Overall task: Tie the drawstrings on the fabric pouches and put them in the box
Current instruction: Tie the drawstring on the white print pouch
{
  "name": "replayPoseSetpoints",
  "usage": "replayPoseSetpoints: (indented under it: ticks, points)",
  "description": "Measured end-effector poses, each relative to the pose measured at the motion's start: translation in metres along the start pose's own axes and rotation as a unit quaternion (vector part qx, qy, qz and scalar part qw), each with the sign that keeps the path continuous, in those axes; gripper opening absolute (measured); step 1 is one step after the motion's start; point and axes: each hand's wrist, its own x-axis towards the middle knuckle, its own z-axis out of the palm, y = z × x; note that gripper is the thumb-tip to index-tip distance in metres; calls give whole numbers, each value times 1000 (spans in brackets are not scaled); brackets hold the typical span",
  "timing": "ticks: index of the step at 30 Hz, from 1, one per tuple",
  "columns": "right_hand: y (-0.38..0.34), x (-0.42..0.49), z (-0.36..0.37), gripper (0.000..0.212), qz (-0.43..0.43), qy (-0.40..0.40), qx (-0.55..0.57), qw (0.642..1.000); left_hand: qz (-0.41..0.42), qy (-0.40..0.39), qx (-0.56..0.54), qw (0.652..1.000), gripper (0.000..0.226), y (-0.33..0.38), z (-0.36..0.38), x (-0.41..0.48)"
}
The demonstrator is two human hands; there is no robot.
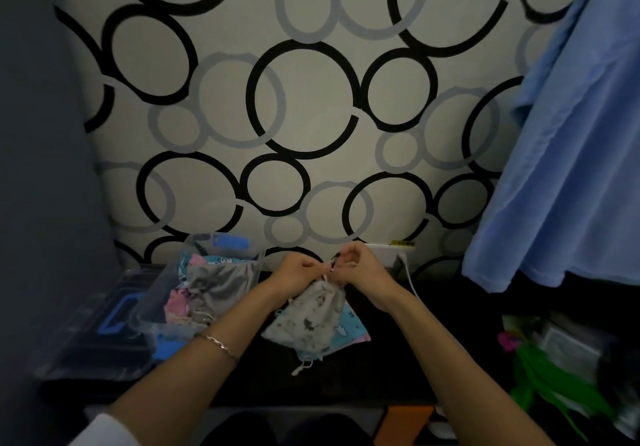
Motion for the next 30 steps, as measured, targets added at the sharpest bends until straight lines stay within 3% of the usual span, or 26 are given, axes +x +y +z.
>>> replayPoseSetpoints:
  ticks: [2, 5, 9, 14, 18, 21, 24, 26, 30]
  points:
    - [8, -1, 3, 34, -55, -17, -90, 994, 3, 2, 7, 1000, 29, -1, 0, -1]
    - [17, 2, 5, 15, -133, -55, -248, 958, -5, -23, 60, 998, 30, -5, -1, -3]
    - [20, 1, 10, 20, -97, -36, -310, 945, -8, -23, 80, 997, 30, -16, 1, 0]
    - [30, 6, 2, 24, 17, -42, -152, 987, 18, -8, 107, 994, 15, -16, 9, 1]
    - [37, 7, -4, 15, 90, -78, -17, 993, 27, 0, 95, 995, 12, -18, 14, 3]
    - [45, 8, -7, 9, 65, -84, -11, 994, 15, 3, 85, 996, 18, -25, 16, 4]
    - [50, 6, -8, 22, 27, -57, -18, 998, -11, -6, 57, 998, 31, -31, 14, 4]
    - [50, 6, -4, 27, 1, -30, -17, 999, -23, -23, 40, 999, 26, -31, 14, 3]
    - [47, 6, 3, 11, -44, -8, -28, 999, -17, -29, 33, 999, 19, -28, 14, 6]
